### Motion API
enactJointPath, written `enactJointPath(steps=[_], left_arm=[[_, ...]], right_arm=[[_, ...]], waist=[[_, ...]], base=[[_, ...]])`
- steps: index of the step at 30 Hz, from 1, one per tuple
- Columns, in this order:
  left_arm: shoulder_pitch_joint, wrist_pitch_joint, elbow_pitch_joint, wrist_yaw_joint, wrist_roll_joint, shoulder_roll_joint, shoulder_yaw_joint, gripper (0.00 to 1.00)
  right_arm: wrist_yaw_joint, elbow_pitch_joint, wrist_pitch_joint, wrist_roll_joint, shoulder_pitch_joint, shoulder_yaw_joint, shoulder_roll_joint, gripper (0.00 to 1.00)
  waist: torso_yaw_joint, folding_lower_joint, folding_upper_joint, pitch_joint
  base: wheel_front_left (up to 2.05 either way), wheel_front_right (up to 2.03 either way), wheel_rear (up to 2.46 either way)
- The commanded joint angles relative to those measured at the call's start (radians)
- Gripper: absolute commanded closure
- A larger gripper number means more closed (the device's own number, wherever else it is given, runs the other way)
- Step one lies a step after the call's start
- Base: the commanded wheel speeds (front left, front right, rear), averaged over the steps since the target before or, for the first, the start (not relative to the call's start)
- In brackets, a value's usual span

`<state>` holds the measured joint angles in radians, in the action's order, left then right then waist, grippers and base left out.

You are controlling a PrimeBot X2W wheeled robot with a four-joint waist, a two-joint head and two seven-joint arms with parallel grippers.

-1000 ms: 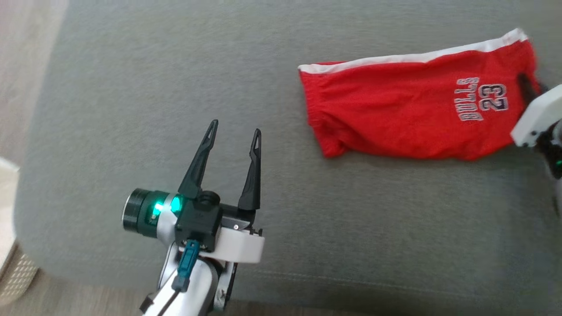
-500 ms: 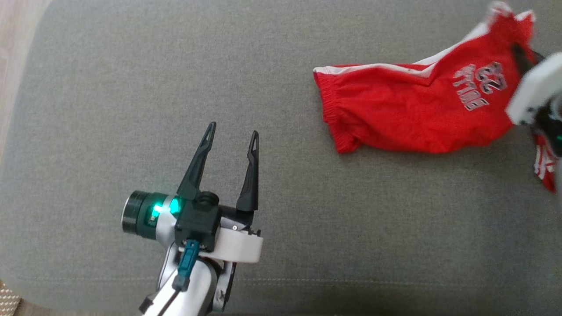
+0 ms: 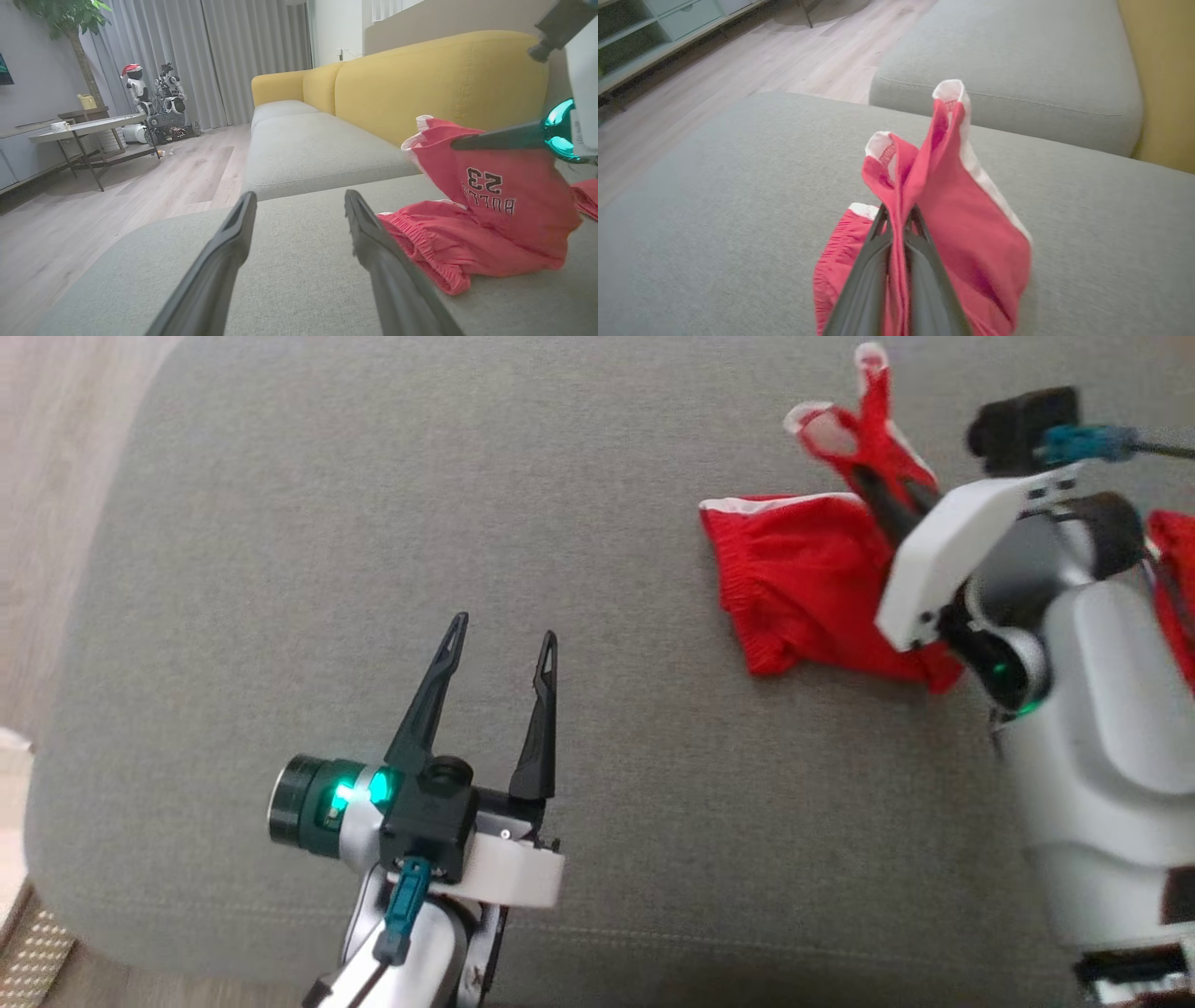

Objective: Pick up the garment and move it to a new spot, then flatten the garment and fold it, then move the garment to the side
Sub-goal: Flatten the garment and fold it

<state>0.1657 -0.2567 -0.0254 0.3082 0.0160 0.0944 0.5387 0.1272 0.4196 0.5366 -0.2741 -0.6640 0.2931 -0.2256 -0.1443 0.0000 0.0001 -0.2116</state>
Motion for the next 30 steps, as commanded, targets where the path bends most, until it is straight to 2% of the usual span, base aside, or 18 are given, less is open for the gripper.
enactJointPath(steps=[1,10,11,12,17,24,29,30], left_arm=[[0.022,-0.005,-0.028,0.001,0.003,0.003,-0.025,0.0],[0.033,-0.005,-0.024,-0.002,0.011,-0.012,-0.01,0.0],[0.034,-0.005,-0.023,-0.002,0.012,-0.013,-0.009,0.0],[0.034,-0.005,-0.022,-0.002,0.013,-0.014,-0.009,0.0],[0.029,-0.005,-0.018,0.001,0.015,-0.016,-0.017,0.0],[0.009,-0.005,-0.029,0.011,0.014,-0.005,-0.042,0.0],[0.0,-0.005,-0.038,0.011,0.015,0.003,-0.052,0.0],[-0.003,-0.005,-0.041,0.01,0.015,0.004,-0.054,0.0]], right_arm=[[0.003,-0.043,0.005,0.016,-0.011,0.019,0.027,1.0],[0.003,0.013,0.016,0.029,-0.003,0.079,0.108,1.0],[0.003,0.018,0.016,0.021,0.0,0.083,0.115,0.6],[0.003,0.019,0.014,0.009,0.004,0.088,0.122,0.0],[0.003,-0.047,-0.067,-0.087,0.018,0.082,0.133,0.0],[0.003,-0.182,-0.225,-0.07,0.082,-0.011,0.018,0.0],[0.003,-0.192,-0.307,-0.047,0.144,-0.043,-0.016,0.0],[0.003,-0.185,-0.324,-0.04,0.158,-0.044,-0.022,0.39]], waist=[[-0.017,0.0,-0.0001,-0.004],[-0.073,0.0,-0.0001,-0.027],[-0.076,0.0,-0.0001,-0.027],[-0.078,0.0,-0.0001,-0.027],[-0.069,0.0,-0.0001,-0.015],[-0.014,0.0,-0.0001,0.013],[0.001,0.0,-0.0001,0.023],[0.002,0.0,-0.0001,0.024]], base=[[0.0,0.0,0.0],[0.0,0.0,0.0],[0.0,0.0,0.0],[0.0,0.0,0.0],[0.0,0.0,0.0],[0.0,0.0,0.0],[0.0,0.0,0.0],[0.0,0.0,0.0]])
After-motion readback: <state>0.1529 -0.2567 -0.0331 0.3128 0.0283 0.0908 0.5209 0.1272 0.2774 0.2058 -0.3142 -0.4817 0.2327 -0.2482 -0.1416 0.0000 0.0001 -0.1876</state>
